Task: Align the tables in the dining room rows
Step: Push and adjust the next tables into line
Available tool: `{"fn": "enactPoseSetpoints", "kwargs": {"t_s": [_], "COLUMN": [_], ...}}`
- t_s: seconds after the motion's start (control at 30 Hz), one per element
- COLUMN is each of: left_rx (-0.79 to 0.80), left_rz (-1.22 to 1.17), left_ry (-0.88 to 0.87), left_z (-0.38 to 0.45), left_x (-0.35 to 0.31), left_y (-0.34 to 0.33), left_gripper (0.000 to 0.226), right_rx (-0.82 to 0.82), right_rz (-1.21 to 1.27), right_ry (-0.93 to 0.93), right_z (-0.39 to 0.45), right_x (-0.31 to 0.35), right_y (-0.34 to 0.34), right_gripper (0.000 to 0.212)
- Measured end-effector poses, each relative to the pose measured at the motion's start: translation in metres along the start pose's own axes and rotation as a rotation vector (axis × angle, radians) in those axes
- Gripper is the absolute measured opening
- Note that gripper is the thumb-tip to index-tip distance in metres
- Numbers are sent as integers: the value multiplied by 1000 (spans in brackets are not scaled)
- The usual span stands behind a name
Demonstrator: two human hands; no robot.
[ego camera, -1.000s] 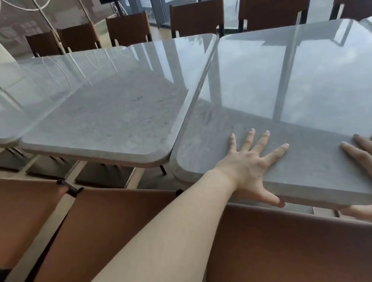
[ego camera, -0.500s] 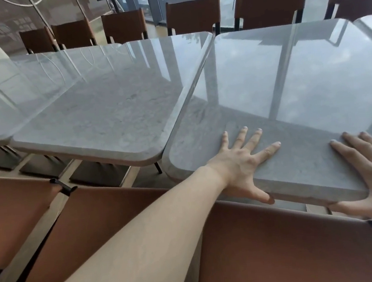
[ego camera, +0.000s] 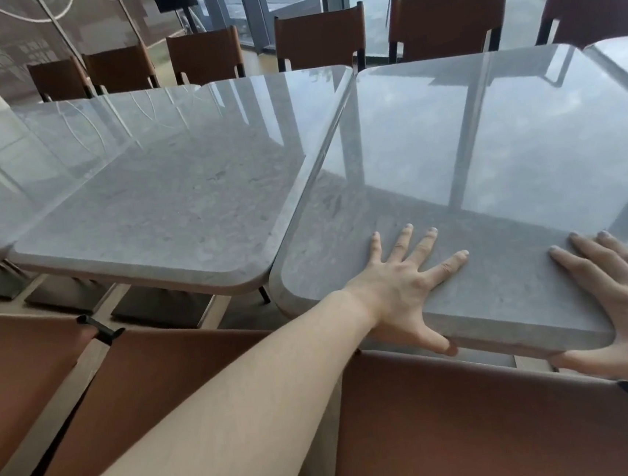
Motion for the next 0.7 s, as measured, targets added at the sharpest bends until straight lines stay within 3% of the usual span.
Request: {"fn": "enactPoseSetpoints", "kwargs": {"t_s": [0.7], "left_rx": [-43], "left_rz": [-26], "left_ry": [9], "left_z": [13], "left_x": [13], "left_y": [-1], "left_gripper": [122], "right_rx": [-21], "right_rz": [64], "right_ry": [48], "right_z": [22], "right_x": [-5], "right_y": [-6], "right_gripper": [123]}}
Point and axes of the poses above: each hand's wrist, its own z-axis towards the middle knuckle, its own y-axis out of the back of the hand, x = y × z, the point moved 1 cm from there along z, towards the middle knuckle, and after that the axes turned 10 degrees about -y, right-handed, at the moved point
